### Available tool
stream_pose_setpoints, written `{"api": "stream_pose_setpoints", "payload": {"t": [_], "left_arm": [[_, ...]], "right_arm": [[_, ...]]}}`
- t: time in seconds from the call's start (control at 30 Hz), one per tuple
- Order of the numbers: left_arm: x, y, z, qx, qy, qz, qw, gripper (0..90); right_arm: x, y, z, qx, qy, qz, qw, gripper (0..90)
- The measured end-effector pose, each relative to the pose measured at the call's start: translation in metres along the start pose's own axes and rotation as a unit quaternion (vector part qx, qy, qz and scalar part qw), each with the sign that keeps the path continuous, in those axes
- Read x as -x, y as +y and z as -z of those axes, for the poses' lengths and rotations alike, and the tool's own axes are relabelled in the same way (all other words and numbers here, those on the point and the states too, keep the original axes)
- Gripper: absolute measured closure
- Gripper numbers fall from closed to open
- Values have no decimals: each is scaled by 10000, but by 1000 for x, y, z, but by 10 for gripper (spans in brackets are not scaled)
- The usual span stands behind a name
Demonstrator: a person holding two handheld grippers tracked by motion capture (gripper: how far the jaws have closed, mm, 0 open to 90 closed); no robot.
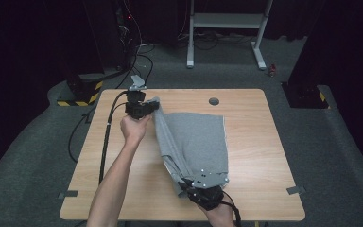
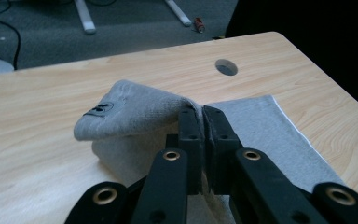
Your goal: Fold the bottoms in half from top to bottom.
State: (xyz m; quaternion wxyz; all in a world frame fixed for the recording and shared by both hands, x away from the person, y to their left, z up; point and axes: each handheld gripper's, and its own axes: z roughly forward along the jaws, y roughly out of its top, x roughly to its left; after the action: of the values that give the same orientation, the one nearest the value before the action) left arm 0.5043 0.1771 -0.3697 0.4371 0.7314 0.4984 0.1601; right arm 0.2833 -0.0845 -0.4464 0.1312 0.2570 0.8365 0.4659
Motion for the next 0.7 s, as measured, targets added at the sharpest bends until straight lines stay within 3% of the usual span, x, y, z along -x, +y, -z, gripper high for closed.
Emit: {"api": "stream_pose_setpoints", "payload": {"t": [0.3, 0.53, 0.7], "left_arm": [[28, 13, -14, 144, -288, -103, 9994, 863], [50, 18, -30, 171, -398, -251, 9987, 862], [69, 20, -45, 140, -536, -345, 9979, 862]], "right_arm": [[10, -15, 16, 174, -171, -238, 9994, 812], [18, -28, 30, 342, -318, -478, 9978, 810], [24, -39, 37, 308, -460, -578, 9968, 810]]}}
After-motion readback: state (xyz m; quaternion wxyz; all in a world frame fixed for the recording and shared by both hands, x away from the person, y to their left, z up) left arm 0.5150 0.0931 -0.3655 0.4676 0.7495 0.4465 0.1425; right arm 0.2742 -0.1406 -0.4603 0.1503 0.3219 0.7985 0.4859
